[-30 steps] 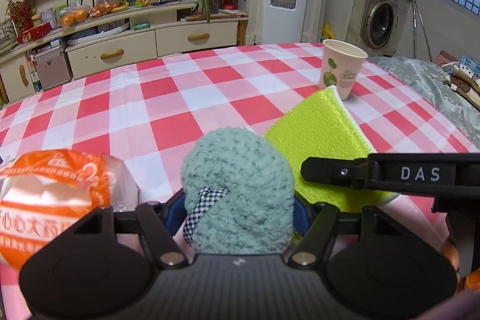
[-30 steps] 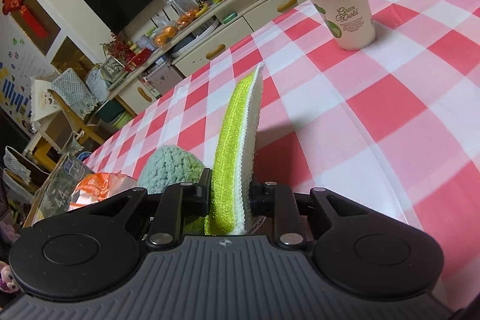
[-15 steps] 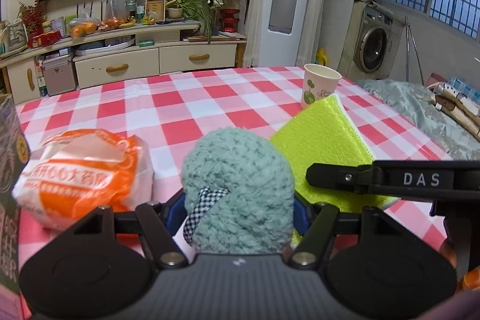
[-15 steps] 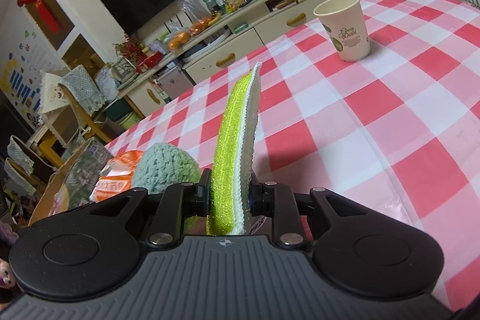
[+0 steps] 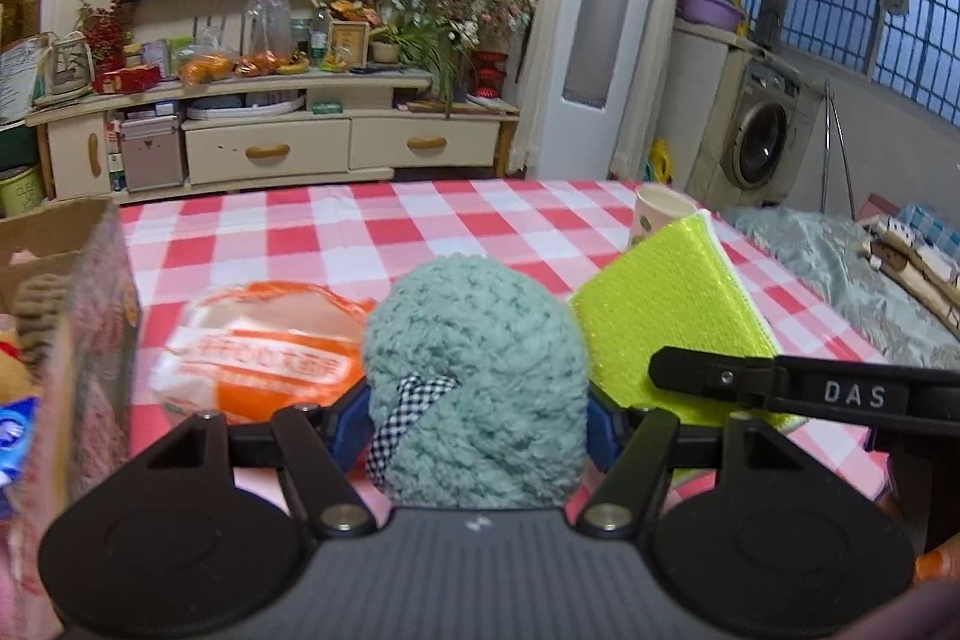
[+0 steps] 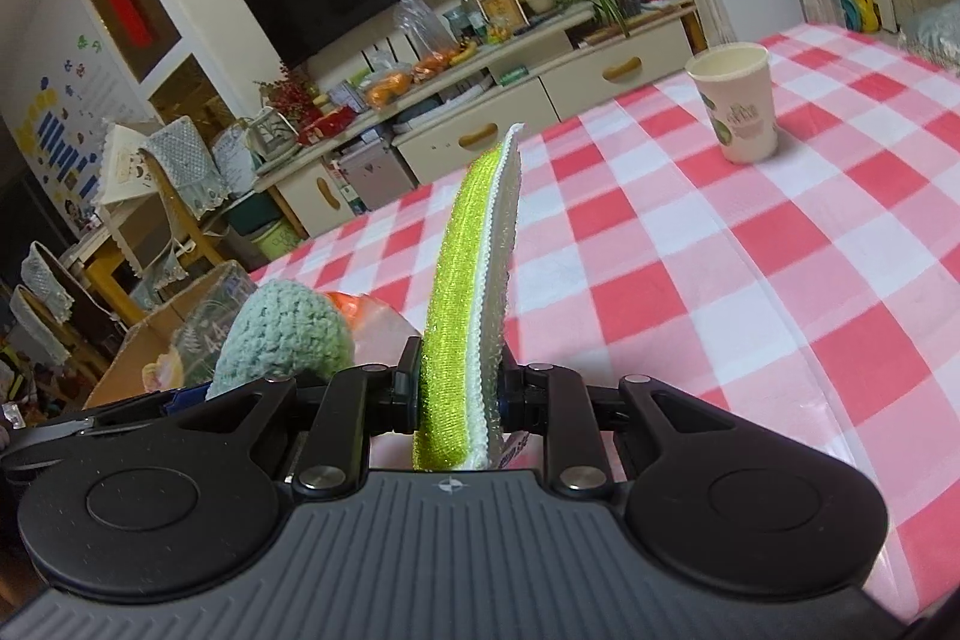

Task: Organize soft objects
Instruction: 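Lift and carry the knit ball and sponge over the cardboard box, then open left gripper dropping knit ball into box while right gripper releases sponge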

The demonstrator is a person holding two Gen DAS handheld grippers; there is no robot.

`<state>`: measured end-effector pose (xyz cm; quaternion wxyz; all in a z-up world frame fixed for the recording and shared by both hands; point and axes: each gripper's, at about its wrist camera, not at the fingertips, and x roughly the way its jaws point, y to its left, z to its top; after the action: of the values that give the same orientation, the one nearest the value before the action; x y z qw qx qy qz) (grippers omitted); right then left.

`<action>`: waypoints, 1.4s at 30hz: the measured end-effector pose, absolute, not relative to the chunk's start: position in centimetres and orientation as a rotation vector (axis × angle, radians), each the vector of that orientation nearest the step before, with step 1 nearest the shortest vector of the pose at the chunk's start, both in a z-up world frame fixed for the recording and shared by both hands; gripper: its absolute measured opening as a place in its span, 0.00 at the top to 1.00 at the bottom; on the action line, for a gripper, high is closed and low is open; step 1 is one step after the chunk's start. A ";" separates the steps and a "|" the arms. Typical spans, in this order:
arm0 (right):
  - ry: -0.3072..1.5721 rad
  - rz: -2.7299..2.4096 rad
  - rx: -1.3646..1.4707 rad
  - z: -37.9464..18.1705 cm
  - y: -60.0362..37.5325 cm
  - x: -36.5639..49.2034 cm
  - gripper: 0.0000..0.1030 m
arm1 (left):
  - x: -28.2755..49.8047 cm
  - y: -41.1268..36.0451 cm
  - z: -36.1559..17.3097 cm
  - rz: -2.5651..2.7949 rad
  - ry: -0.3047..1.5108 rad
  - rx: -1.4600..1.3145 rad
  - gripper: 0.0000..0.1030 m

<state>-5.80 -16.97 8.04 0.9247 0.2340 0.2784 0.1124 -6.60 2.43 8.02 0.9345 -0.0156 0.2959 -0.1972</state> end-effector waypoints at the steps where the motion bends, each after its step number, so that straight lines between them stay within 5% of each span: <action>1: 0.563 0.235 0.474 8.2 -16.8 -5.7 0.75 | -6.6 2.9 8.3 -0.398 0.599 -0.040 0.34; 19: 0.457 0.418 0.355 12.3 -10.4 -0.8 0.75 | -6.3 13.1 13.3 -0.206 0.457 -0.151 0.34; 42: 0.497 0.654 0.168 11.6 1.0 8.2 0.75 | -3.0 22.8 11.6 0.096 0.509 -0.164 0.34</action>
<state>8.16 1.03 11.55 0.9134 0.0817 0.2412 0.3177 -2.99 22.78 11.59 0.9633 -0.0811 0.2515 0.0475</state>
